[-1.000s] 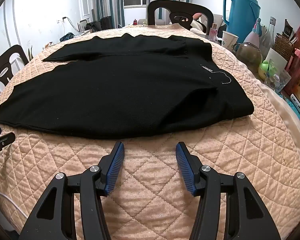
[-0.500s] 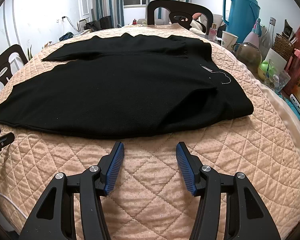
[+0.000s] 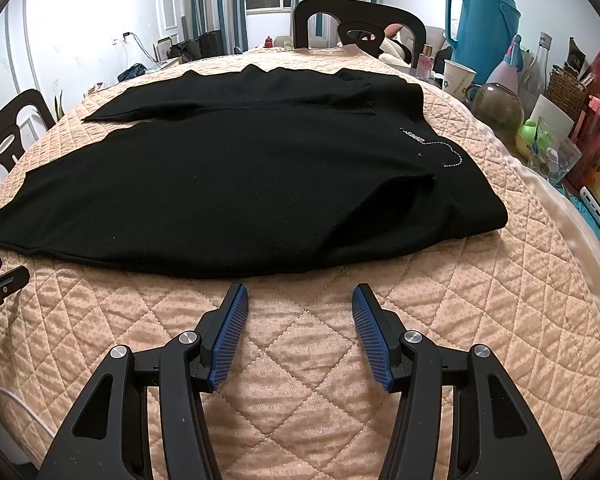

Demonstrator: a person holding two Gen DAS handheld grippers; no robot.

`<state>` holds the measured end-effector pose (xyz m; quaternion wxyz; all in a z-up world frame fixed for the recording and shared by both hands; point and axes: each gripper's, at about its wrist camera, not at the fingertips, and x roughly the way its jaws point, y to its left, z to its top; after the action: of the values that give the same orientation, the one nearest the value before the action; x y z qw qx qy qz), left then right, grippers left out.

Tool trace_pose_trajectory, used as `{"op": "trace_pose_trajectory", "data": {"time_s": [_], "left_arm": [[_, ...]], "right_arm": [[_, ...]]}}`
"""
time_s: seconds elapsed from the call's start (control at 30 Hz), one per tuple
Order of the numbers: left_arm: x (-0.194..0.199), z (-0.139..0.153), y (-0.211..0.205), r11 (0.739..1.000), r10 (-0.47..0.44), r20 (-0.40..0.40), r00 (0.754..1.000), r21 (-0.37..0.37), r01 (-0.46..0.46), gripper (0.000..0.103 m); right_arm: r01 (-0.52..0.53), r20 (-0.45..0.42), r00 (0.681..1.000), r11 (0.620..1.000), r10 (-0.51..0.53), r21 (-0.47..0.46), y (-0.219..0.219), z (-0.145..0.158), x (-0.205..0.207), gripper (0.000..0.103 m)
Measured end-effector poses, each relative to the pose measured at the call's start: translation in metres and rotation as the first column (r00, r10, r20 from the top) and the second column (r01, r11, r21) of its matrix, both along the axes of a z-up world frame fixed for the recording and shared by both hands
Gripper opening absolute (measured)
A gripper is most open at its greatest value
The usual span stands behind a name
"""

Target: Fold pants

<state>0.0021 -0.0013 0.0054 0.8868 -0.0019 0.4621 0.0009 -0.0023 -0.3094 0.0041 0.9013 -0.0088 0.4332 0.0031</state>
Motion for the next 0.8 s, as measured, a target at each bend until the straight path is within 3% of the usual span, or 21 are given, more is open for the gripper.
{"op": "trace_pose_trajectory", "data": {"time_s": [0.8], "left_arm": [[-0.0029,0.0002,-0.0005,1.0,-0.002,0.016,1.0,-0.002,0.002,0.103]], "right_arm": [[-0.009,0.006,1.0,1.0,0.009,-0.003,0.0014,-0.0006,-0.0006,0.056]]}}
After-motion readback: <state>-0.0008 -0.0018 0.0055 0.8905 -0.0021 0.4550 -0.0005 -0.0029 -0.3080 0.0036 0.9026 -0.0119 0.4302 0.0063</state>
